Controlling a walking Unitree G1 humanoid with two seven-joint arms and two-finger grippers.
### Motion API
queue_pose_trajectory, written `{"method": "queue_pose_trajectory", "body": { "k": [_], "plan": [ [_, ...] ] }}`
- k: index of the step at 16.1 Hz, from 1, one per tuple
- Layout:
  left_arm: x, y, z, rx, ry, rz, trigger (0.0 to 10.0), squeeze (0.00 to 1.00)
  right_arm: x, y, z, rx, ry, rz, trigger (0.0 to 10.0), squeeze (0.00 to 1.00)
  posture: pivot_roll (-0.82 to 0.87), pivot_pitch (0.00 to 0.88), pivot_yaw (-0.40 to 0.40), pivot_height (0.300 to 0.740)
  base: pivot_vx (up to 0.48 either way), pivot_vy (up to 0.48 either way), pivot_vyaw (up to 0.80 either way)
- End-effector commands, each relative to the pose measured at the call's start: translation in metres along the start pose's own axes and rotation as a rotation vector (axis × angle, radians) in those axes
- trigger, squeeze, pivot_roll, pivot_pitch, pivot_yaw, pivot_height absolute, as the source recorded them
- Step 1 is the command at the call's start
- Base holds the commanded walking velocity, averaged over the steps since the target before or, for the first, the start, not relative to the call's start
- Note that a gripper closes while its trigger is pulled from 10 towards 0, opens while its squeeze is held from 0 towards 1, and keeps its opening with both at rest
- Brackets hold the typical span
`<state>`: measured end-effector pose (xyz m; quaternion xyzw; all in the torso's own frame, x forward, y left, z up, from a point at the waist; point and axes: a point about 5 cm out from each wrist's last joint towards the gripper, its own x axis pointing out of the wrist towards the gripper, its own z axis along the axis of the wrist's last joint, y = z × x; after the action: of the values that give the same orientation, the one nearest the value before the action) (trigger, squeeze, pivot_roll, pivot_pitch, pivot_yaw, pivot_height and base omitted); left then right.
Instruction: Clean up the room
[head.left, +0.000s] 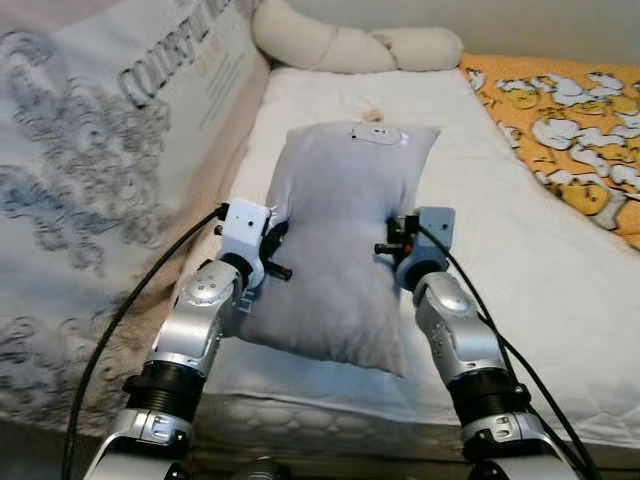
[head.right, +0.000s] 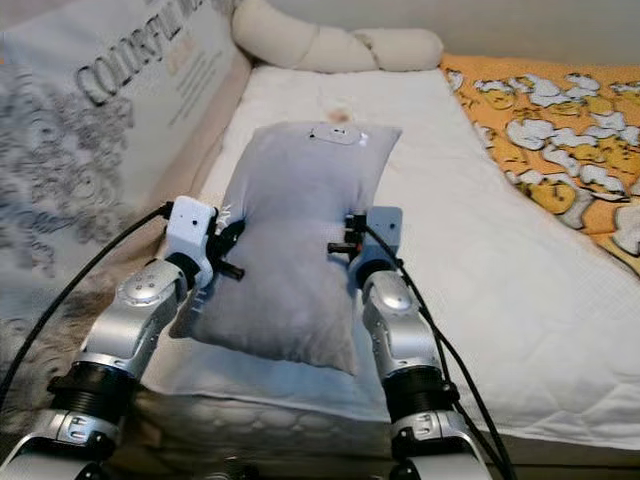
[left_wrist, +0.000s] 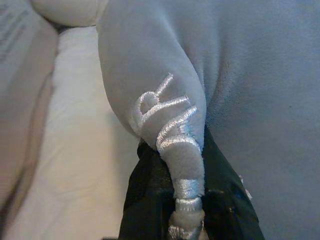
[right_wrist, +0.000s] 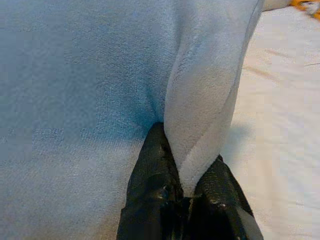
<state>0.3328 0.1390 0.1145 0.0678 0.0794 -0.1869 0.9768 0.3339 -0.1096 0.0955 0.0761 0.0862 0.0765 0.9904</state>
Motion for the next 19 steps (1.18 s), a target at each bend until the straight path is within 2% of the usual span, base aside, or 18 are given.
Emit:
{"method": "queue_pose_trajectory", "body": {
  "k": [1,15,19],
  "plan": [
    [0.0014,0.0049,0.0091,0.01,-0.031,0.015,10.0,0.0,0.0025,-0.002,0.0084,-0.007,-0.034,-0.012,10.0,0.0,0.03,0.0,0.027,0.74,0.0,0.292,0.0],
    [0.004,0.0069,0.0116,0.017,-0.033,0.017,10.0,0.0,0.0045,-0.0021,0.0094,0.012,-0.035,-0.019,10.0,0.0,0.03,0.0,0.031,0.74,0.0,0.29,0.0],
    [0.0046,0.0063,0.0148,0.013,-0.057,0.028,10.0,0.0,0.0046,-0.0035,0.0094,0.019,-0.036,-0.027,10.0,0.0,0.03,0.0,0.032,0.74,0.0,0.0,0.0]
  ]
}}
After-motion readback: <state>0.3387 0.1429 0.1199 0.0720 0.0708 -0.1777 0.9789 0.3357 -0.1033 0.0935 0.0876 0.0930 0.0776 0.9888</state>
